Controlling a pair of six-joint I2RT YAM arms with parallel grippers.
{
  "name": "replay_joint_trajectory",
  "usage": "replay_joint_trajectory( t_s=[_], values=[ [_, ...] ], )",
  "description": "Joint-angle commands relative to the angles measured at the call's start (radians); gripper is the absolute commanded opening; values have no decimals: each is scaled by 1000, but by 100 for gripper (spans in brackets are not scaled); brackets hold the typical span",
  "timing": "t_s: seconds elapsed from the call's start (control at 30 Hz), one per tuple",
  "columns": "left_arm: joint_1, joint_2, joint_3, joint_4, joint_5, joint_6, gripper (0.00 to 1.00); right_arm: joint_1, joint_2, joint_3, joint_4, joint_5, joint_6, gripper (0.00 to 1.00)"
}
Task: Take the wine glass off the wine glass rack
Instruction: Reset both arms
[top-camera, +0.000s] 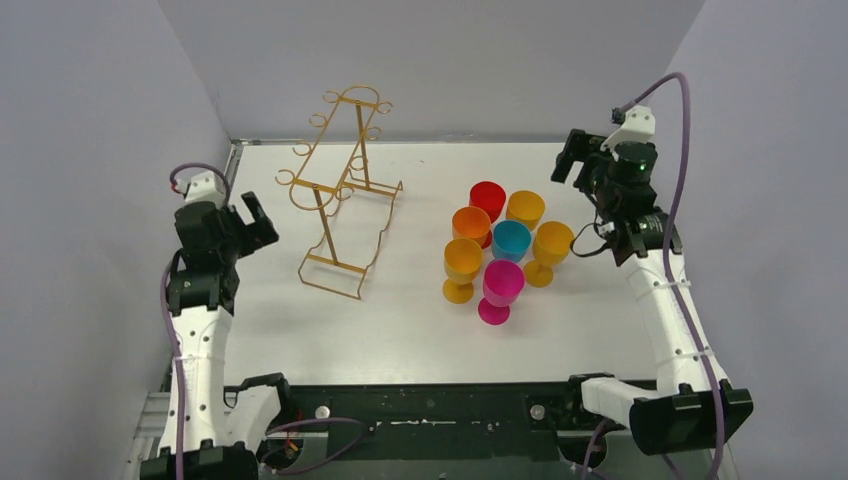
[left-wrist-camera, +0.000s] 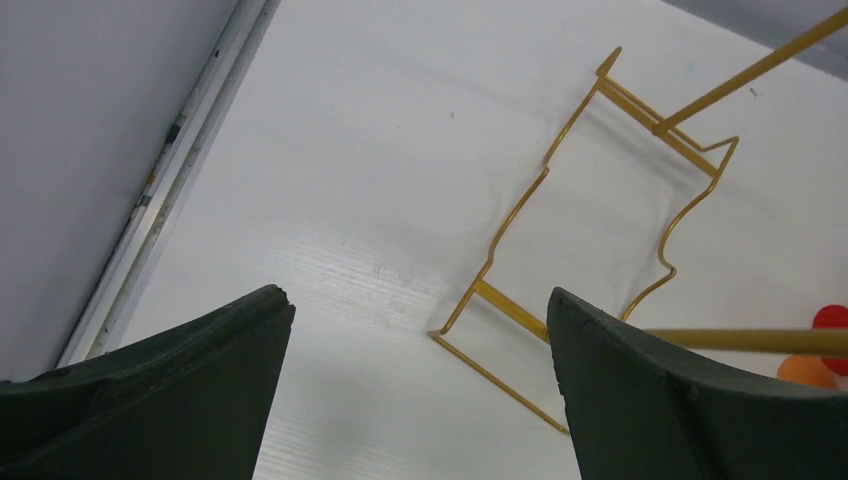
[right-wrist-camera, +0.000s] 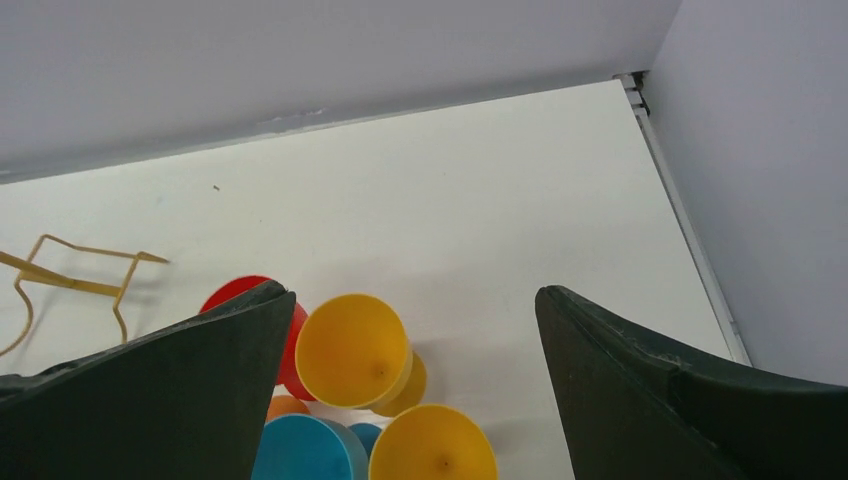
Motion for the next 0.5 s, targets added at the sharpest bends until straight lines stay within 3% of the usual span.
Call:
replay_joint_trajectory(
  t_s=[0.0,0.23,0.33,0.47],
  values=[
    [138,147,178,46,212,-56,97,-67,98,194,-81,-147,45,99],
    [160,245,423,6,66,-65,97,-80,228,451,-233,-146,-39,100],
    [160,262,461,-42,41,-47,97,-80,227,455,-235,-165,-10,100],
    [160,220,397,-38,52,-37,97,-80,175,378,-193,-134,48,100]
  ],
)
